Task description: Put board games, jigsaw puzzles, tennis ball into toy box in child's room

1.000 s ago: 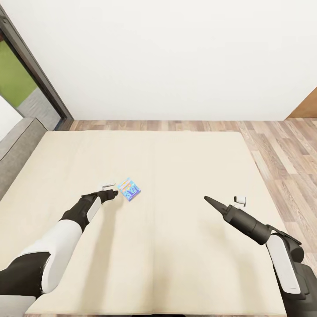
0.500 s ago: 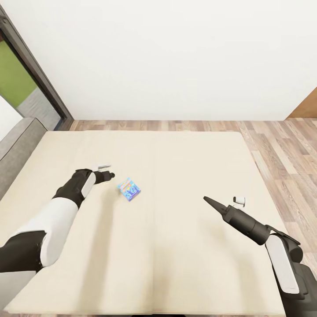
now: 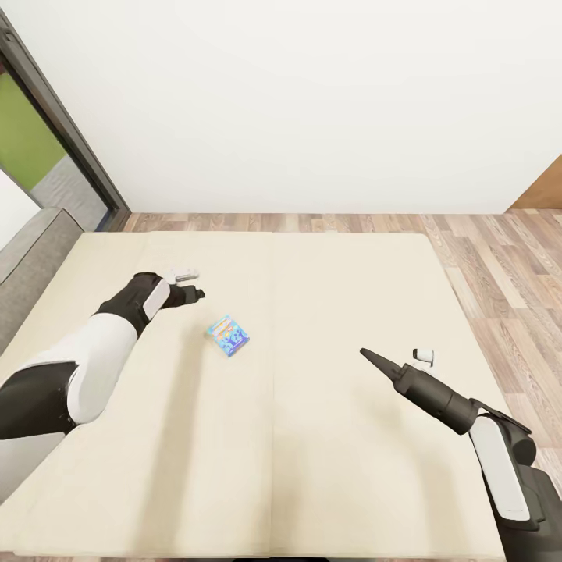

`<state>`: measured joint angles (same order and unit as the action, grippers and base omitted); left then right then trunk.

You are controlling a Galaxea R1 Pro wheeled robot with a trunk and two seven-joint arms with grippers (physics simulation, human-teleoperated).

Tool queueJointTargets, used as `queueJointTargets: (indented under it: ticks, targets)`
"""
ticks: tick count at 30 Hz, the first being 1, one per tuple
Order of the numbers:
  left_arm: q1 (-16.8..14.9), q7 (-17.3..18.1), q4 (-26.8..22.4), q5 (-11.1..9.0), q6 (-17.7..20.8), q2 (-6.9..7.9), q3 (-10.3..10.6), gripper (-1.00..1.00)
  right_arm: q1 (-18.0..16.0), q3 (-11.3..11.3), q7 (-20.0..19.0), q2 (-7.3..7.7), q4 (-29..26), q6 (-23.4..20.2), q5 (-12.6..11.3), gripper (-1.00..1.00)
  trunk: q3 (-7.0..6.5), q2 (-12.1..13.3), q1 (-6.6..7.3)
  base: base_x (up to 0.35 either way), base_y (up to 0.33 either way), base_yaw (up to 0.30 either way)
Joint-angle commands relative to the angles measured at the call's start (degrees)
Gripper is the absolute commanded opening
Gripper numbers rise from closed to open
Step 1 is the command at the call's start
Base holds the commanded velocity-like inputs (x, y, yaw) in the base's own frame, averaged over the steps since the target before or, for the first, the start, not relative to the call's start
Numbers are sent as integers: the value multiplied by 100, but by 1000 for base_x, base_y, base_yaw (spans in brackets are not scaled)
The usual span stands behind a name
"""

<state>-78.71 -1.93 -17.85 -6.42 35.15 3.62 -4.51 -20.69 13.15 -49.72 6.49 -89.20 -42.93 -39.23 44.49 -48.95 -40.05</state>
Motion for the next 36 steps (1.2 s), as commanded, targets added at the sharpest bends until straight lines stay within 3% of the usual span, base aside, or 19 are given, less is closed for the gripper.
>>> queueJointTargets:
  ticks: [1,12,22,31,36]
  targets:
    - [-15,-29,9,-52,39,-2,-24,100,0,4,-4,-2,-1,-33,-18,100,4,-4,-1,0,0,0]
    - [-110,-312,77,-49,-7,-25,-22,100,-3,4,-16,23,-9,-31,-21,100,16,-4,-1,0,0,0]
    - [-118,-342,80,-42,-129,-44,0,100,-4,23,-19,44,-30,-113,-41,100,101,-4,-1,0,0,0]
    - [-118,-340,73,-43,-158,-51,6,100,-5,62,-42,51,-76,-719,-113,100,185,-4,-1,0,0,0]
    - [-118,-333,70,-57,-153,-54,-8,100,-5,271,-64,50,-86,-969,-144,100,231,-4,-1,0,0,0]
